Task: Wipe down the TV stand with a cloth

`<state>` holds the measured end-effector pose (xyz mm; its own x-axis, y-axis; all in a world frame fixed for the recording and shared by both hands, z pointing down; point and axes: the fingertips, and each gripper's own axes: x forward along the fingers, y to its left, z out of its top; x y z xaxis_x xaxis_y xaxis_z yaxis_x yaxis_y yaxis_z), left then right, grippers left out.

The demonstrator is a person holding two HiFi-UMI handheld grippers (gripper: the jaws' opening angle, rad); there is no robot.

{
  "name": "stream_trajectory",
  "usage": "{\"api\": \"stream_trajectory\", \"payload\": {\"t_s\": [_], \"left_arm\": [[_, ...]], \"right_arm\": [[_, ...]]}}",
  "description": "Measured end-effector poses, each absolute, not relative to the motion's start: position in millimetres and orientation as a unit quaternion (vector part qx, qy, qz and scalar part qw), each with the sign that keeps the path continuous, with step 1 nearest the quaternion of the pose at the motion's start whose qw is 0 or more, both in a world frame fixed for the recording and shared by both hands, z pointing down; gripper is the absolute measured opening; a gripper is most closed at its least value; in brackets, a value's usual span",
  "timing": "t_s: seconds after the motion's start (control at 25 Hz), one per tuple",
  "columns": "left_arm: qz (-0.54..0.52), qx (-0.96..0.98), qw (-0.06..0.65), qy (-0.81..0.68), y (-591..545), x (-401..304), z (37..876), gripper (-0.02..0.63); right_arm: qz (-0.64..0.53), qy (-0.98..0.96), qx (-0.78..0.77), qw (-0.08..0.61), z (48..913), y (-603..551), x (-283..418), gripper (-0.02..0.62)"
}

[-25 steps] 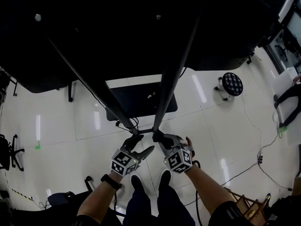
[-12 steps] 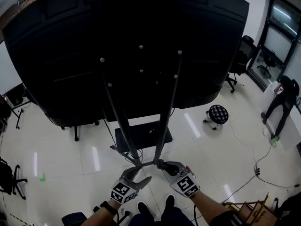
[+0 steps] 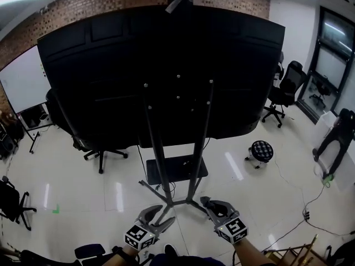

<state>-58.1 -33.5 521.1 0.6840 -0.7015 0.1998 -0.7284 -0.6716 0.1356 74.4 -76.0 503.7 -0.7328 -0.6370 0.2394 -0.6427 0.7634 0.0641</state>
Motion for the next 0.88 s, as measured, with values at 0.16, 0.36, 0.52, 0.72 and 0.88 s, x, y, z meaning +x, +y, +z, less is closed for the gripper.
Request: {"api": "stream_trajectory", "payload": {"t_s": [0.16,0.36,0.52,0.72,0.88], "left_arm": [[0.054,0.899,0.107,-0.422,-7,-46,510,0.308],[0.025,0.882,0.107,-0.458,26,-16,496,0.310],[0.009,0.883,0.120,-0.454,58,16,491,0.312],[0.008,0.880,0.111,-0.462,92,31,479,0.321],[0.006,0.878,0.094,-0.470,108,27,472,0.325]], "right_arm": [[-0.009,-0.937,0.324,0.128,492,-50,88,0.021],[-0.017,-0.958,0.268,0.097,466,-2,98,0.020],[0.005,-0.965,0.247,0.090,470,32,118,0.020],[0.032,-0.970,0.227,0.083,478,60,125,0.018],[0.031,-0.973,0.219,0.069,472,74,125,0.018]]}}
